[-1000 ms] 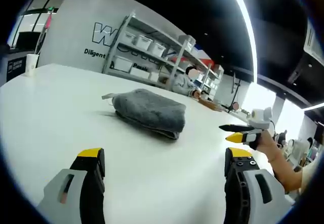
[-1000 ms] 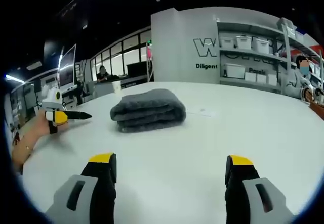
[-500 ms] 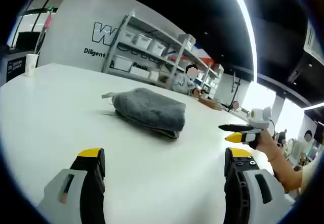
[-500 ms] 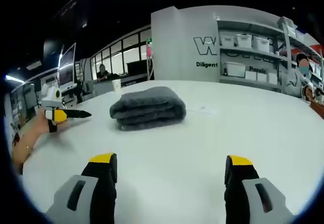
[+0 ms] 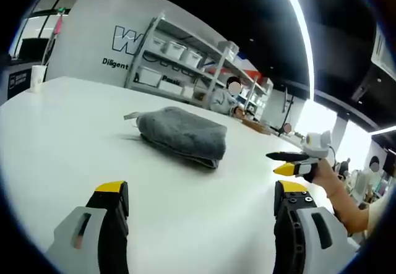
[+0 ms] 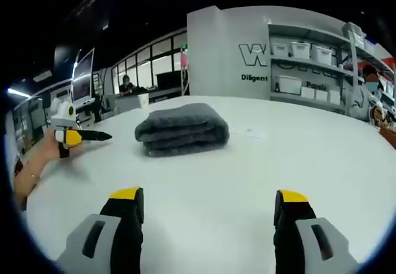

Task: Open the folded towel by lifting each exposed corner and separating the folded layers until the towel lies flat within the target outline without major curled edges

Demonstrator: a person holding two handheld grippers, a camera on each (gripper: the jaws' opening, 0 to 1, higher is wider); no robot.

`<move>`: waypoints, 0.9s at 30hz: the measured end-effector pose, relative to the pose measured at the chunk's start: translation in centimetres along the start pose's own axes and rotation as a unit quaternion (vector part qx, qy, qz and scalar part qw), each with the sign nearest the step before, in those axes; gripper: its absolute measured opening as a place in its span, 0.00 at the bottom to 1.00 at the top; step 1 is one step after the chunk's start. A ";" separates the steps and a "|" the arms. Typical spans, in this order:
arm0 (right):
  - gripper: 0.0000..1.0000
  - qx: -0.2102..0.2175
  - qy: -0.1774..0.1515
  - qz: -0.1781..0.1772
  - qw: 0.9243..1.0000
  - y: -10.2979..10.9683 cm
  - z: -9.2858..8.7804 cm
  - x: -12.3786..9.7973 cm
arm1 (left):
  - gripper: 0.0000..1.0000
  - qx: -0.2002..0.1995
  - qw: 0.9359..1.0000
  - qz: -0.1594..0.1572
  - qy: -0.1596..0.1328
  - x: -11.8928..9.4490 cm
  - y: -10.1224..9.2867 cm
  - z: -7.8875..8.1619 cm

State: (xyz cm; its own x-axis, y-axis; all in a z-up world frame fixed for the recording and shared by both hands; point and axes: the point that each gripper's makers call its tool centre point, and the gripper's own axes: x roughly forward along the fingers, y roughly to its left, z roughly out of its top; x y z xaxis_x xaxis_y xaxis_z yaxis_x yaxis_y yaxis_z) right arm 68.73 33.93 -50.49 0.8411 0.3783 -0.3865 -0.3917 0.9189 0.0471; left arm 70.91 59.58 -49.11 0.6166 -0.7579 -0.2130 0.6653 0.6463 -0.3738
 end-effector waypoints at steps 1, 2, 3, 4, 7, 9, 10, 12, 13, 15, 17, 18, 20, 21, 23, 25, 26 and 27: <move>0.87 0.000 0.000 0.000 1.000 0.0 0.0 0.0 | 0.96 0.000 1.000 0.000 0.000 0.0 0.0 0.0; 0.87 0.000 0.001 0.000 1.000 0.0 0.0 0.0 | 0.96 -0.001 1.000 0.000 0.001 0.0 0.0 0.0; 0.87 0.000 0.001 0.000 1.000 0.1 -0.1 0.0 | 0.96 -0.001 1.000 0.000 0.001 0.0 0.0 -0.1; 0.87 0.001 0.001 0.000 1.000 0.1 -0.1 0.0 | 0.96 -0.001 1.000 0.000 0.001 0.0 0.0 -0.1; 0.87 0.000 0.002 0.001 1.000 0.0 -0.1 0.1 | 0.96 -0.002 1.000 -0.001 0.001 -0.1 -0.2 -0.2; 0.87 -0.001 0.003 0.001 1.000 0.1 -0.2 0.1 | 0.96 -0.002 1.000 -0.001 0.002 0.0 -0.2 -0.2; 0.87 -0.002 0.004 0.001 1.000 0.1 -0.2 0.1 | 0.96 -0.002 1.000 -0.002 0.002 0.0 -0.2 -0.2; 0.87 -0.003 0.005 0.001 1.000 0.1 -0.2 0.2 | 0.96 -0.002 1.000 -0.002 0.003 0.0 -0.2 -0.3; 0.87 -0.003 0.006 0.001 1.000 0.1 -0.2 0.2 | 0.96 -0.002 1.000 -0.002 0.003 0.0 -0.2 -0.3; 0.87 -0.004 0.006 0.001 1.000 0.1 -0.2 0.2 | 0.96 -0.001 1.000 -0.002 0.004 0.0 -0.2 -0.3; 0.87 -0.004 0.007 0.002 1.000 0.0 -0.3 0.2 | 0.96 -0.001 1.000 -0.002 0.004 0.0 -0.2 -0.3; 0.87 -0.004 0.007 0.001 1.000 0.0 -0.3 0.2 | 0.96 -0.001 1.000 -0.002 0.004 0.0 -0.2 -0.3; 0.87 -0.003 0.006 0.001 1.000 0.0 -0.3 0.2 | 0.96 -0.001 1.000 -0.002 0.005 0.1 -0.1 -0.3; 0.86 -0.002 0.007 0.001 1.000 -0.1 -0.3 0.2 | 0.96 0.000 1.000 -0.002 0.006 0.1 -0.1 -0.3; 0.86 -0.002 0.008 0.002 1.000 -0.1 -0.3 0.2 | 0.96 0.001 1.000 -0.003 0.009 0.1 -0.1 -0.4; 0.86 -0.002 0.008 0.002 1.000 -0.1 -0.3 0.2 | 0.96 0.001 1.000 -0.003 0.009 0.1 -0.1 -0.4; 0.86 -0.002 0.008 0.002 1.000 -0.1 -0.3 0.2 | 0.96 0.001 1.000 -0.002 0.008 0.1 0.0 -0.4; 0.86 -0.002 0.009 0.002 1.000 0.0 -0.4 0.3 | 0.96 0.000 1.000 -0.002 0.008 0.0 0.0 -0.4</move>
State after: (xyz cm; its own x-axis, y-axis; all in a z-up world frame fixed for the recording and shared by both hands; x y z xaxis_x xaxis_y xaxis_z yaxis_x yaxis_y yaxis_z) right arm 68.83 33.97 -50.93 0.8329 0.3800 -0.4024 -0.3967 0.9169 0.0447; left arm 70.76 59.50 -49.45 0.6069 -0.7619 -0.2262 0.6682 0.6433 -0.3738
